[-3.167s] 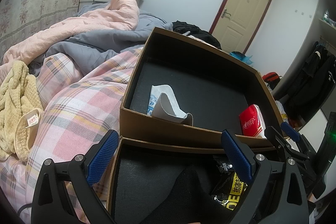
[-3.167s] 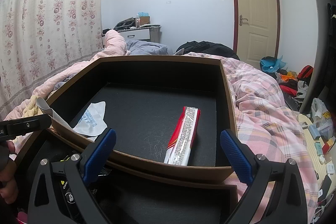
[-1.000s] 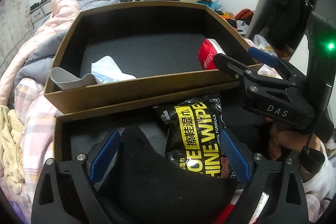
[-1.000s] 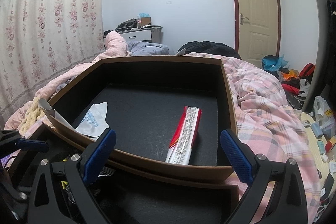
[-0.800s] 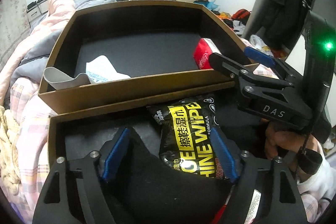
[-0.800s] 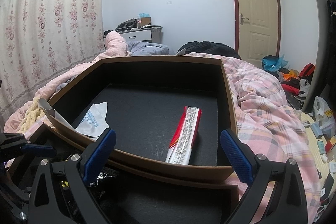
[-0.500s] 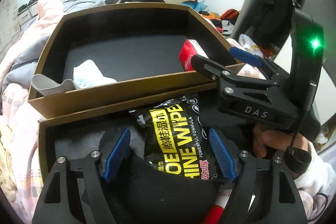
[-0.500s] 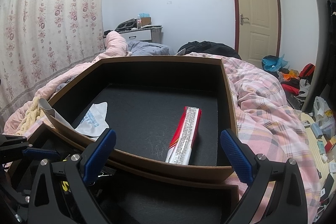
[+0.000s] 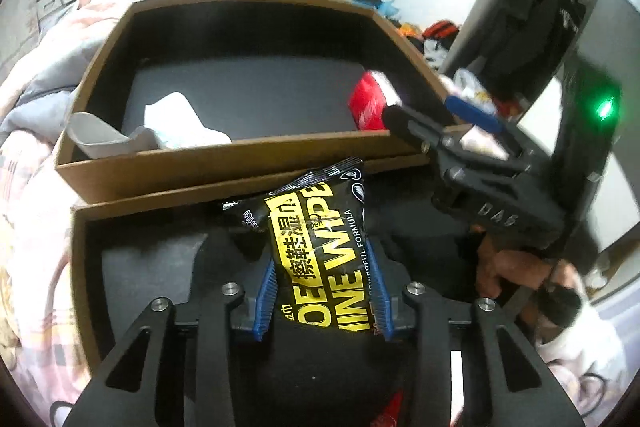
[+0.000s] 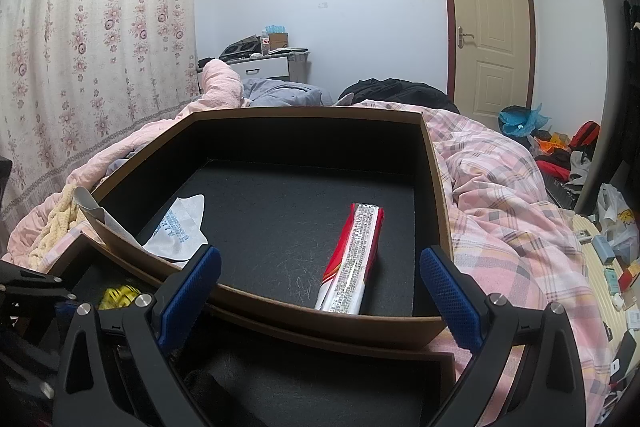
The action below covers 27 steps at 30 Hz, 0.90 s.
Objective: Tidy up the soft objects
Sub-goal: 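Lift the wipes pack with the left gripper over the other box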
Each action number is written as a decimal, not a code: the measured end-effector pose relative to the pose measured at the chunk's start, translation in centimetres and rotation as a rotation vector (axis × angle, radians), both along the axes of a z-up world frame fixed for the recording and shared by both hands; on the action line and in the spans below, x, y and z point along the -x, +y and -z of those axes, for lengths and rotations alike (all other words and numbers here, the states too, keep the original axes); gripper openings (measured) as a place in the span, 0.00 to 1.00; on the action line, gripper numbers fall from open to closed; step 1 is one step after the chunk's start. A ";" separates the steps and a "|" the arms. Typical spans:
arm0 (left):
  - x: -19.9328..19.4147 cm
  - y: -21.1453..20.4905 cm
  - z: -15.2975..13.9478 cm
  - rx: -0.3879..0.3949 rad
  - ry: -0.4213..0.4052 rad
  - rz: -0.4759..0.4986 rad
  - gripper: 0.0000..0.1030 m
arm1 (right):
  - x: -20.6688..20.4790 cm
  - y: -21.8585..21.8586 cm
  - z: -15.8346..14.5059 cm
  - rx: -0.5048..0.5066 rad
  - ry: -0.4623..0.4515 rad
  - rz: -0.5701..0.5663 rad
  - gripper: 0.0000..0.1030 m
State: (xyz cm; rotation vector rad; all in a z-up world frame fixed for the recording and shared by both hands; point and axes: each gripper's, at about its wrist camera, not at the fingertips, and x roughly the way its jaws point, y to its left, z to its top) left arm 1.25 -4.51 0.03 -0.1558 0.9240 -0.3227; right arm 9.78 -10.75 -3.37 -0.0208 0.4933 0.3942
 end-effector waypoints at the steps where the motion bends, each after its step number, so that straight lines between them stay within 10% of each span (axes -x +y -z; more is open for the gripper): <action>1: 0.1 0.3 -0.3 0.013 -0.004 -0.003 0.35 | 0.0 0.0 0.0 0.000 0.000 0.000 0.96; 27: 3.3 4.5 -7.6 0.045 -0.423 -0.160 0.35 | -0.1 0.0 0.0 -0.001 0.001 0.000 0.96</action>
